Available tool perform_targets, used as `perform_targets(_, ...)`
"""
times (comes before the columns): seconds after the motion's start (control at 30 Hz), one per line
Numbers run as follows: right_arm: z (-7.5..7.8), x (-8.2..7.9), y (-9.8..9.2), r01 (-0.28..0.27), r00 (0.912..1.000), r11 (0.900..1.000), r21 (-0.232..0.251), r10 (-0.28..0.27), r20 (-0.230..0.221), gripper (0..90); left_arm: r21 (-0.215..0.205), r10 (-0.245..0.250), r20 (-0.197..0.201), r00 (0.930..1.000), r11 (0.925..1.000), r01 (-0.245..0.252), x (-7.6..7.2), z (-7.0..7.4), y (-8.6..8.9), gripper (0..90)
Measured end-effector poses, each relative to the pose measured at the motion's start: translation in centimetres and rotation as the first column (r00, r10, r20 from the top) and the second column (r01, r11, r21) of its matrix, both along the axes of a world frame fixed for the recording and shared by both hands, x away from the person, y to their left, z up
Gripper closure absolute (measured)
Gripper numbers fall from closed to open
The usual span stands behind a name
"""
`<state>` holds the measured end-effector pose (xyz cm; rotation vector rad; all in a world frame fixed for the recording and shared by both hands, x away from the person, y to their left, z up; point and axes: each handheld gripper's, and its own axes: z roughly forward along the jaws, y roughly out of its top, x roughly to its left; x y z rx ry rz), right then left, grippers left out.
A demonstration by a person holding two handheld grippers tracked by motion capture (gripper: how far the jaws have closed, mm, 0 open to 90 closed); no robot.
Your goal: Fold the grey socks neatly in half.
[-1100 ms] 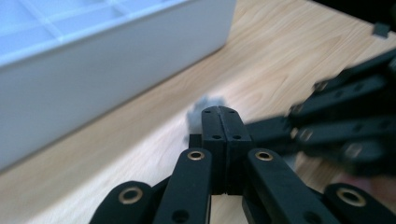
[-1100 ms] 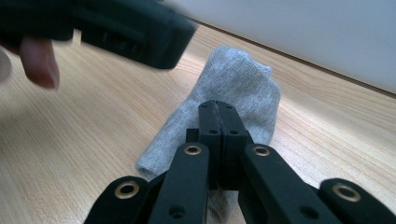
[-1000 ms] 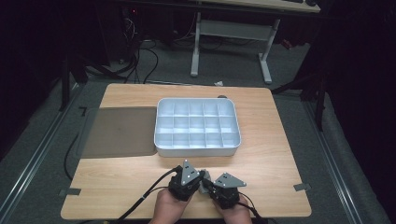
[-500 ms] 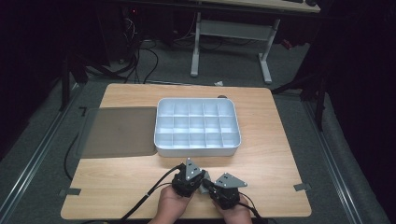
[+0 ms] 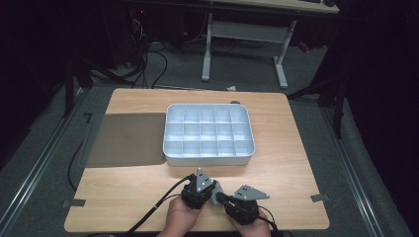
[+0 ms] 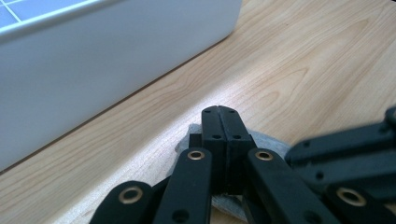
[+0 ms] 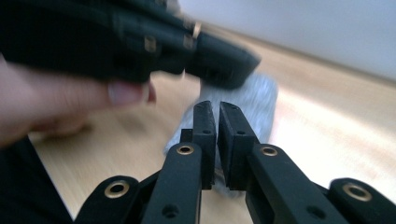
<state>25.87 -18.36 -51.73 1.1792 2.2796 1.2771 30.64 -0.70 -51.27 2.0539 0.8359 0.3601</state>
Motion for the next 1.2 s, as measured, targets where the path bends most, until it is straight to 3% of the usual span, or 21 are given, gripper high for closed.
perform_targets(0.1,-0.5,-0.2,0.1,-0.002,0.9998,1.000,-0.025,0.002,-0.020,86.9,0.004,-0.002,0.010,1.0000,1.0000,0.002,-0.2,-0.3,0.1,90.0)
perform_targets(0.3,-0.8,-0.4,0.8,-0.009,1.0000,0.998,-0.058,0.009,0.000,89.4,-0.028,0.001,0.021,0.9998,0.9996,-0.001,-1.3,0.3,0.5,90.0)
perform_targets(0.43,-0.9,-0.4,0.8,-0.014,0.9999,0.999,-0.052,0.014,-0.003,89.4,-0.017,-0.003,0.012,0.9999,0.9998,0.003,-1.7,-0.6,0.8,90.0)
perform_targets(0.5,-0.9,-0.3,0.7,-0.019,0.9998,0.999,-0.045,0.019,-0.004,89.3,-0.046,0.004,-0.006,1.0000,0.9990,-0.004,-1.6,-0.9,1.2,90.0)
perform_targets(0.67,-0.5,-0.1,0.3,-0.028,0.9992,1.000,0.001,0.028,-0.028,82.5,-0.038,0.002,-0.006,1.0000,0.9993,-0.002,-1.6,-0.9,1.2,90.0)
perform_targets(0.77,0.3,0.3,-0.7,0.003,0.9998,0.999,0.035,-0.002,-0.020,74.2,-0.044,0.003,-0.009,1.0000,0.9990,-0.003,-1.5,-1.0,1.3,90.0)
perform_targets(0.93,0.6,1.0,-0.8,0.012,0.9977,1.000,0.023,-0.011,-0.067,63.8,-0.059,0.004,-0.018,0.9998,0.9982,-0.005,-1.4,-1.1,1.4,90.0)
perform_targets(0.97,0.4,1.5,-0.5,0.012,0.9935,1.000,0.002,-0.012,-0.113,59.7,-0.066,0.004,-0.022,0.9998,0.9978,-0.005,-1.4,-1.1,1.5,90.0)
perform_targets(1.2,0.4,2.8,-0.1,0.004,0.9819,0.999,-0.035,-0.010,-0.189,50.5,-0.081,-0.004,-0.031,0.9995,0.9967,0.002,-1.3,-1.2,1.8,90.0)
